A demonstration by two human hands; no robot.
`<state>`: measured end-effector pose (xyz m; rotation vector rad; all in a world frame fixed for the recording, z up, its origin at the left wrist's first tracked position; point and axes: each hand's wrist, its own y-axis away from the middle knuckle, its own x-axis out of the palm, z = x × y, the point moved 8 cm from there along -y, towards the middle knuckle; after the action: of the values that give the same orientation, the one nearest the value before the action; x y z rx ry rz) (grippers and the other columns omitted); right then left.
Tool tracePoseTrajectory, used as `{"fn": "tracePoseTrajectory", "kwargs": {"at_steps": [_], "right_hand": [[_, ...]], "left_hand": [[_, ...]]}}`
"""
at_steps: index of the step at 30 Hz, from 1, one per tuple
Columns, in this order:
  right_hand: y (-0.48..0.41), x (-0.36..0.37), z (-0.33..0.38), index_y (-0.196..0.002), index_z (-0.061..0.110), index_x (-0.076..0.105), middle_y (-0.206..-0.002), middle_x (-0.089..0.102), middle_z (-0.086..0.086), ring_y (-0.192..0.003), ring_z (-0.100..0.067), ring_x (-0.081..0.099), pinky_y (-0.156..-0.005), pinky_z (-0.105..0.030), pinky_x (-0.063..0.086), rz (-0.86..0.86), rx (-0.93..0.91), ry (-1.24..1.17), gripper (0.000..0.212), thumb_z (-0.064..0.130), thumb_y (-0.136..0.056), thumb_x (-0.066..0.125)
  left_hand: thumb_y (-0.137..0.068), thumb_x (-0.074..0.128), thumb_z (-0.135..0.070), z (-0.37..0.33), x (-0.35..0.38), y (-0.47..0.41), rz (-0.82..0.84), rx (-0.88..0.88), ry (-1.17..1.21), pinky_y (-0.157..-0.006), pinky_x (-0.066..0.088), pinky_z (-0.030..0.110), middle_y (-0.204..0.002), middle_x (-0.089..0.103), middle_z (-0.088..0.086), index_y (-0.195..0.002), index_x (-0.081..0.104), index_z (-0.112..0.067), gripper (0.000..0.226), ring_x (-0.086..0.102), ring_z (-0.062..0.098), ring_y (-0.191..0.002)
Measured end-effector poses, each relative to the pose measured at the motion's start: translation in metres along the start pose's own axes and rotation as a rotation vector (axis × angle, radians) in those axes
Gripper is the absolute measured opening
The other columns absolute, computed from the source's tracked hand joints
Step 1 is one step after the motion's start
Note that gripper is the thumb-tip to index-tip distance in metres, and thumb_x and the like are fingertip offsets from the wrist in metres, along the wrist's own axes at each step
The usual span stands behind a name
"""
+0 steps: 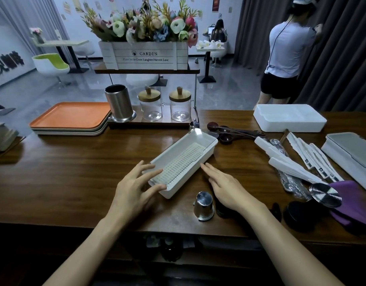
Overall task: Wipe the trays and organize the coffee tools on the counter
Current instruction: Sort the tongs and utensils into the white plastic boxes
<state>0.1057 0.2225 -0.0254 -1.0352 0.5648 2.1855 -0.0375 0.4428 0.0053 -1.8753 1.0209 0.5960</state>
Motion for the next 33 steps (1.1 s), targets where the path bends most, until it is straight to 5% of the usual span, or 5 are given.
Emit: {"fn": "tracePoseTrajectory", "kwargs": {"at_steps": [10, 15, 23, 27, 33], "right_hand": [[-0.006, 0.004, 0.013, -0.145, 0.069, 0.019, -0.166, -0.003, 0.022, -0.151, -0.023, 0.026, -0.120, -0.045, 0.032, 0.018, -0.052, 0.007, 0.068, 0.016, -0.106, 0.036], [-0.007, 0.002, 0.014, -0.148, 0.060, 0.029, -0.163, 0.001, 0.030, -0.152, -0.016, 0.021, -0.121, -0.041, 0.030, -0.025, -0.064, -0.019, 0.064, 0.013, -0.105, 0.037], [-0.004, -0.002, 0.015, -0.148, 0.044, 0.042, -0.161, 0.021, 0.025, -0.150, -0.009, 0.024, -0.122, -0.033, 0.024, -0.126, -0.040, -0.122, 0.052, 0.013, -0.106, 0.040], [0.000, -0.003, 0.010, -0.147, 0.044, 0.043, -0.161, 0.022, 0.024, -0.150, -0.008, 0.024, -0.121, -0.029, 0.023, -0.132, -0.009, -0.157, 0.053, 0.012, -0.106, 0.040], [0.021, -0.024, 0.008, -0.154, 0.048, 0.029, -0.163, 0.021, 0.019, -0.151, -0.007, 0.020, -0.123, -0.033, 0.019, -0.117, 0.064, -0.161, 0.055, 0.024, -0.106, 0.044]], "left_hand": [[-0.101, 0.053, -0.039, -0.019, -0.030, 0.002, -0.156, 0.126, 0.024, -0.077, 0.059, 0.036, -0.121, 0.071, -0.008, -0.138, 0.062, -0.030, 0.039, 0.072, 0.010, -0.098], [-0.089, 0.073, 0.000, -0.021, -0.039, -0.001, -0.162, 0.187, 0.021, -0.085, 0.062, 0.039, -0.145, 0.057, -0.009, -0.153, 0.041, -0.037, 0.080, 0.069, 0.007, -0.110], [-0.098, 0.062, -0.032, -0.011, -0.047, -0.012, -0.165, 0.087, 0.027, -0.100, 0.054, 0.030, -0.142, 0.058, -0.010, -0.149, 0.050, -0.033, 0.052, 0.056, -0.011, -0.117], [-0.084, 0.070, -0.059, 0.000, -0.027, -0.007, 0.010, -0.166, 0.214, -0.101, 0.037, 0.009, -0.142, 0.045, -0.030, -0.155, 0.019, -0.055, 0.087, 0.040, -0.021, -0.127], [-0.065, 0.079, -0.063, 0.004, 0.007, 0.005, 0.122, -0.340, 0.338, -0.106, 0.036, 0.031, -0.146, 0.035, -0.012, -0.154, -0.005, -0.058, 0.123, 0.039, 0.005, -0.134]]}}
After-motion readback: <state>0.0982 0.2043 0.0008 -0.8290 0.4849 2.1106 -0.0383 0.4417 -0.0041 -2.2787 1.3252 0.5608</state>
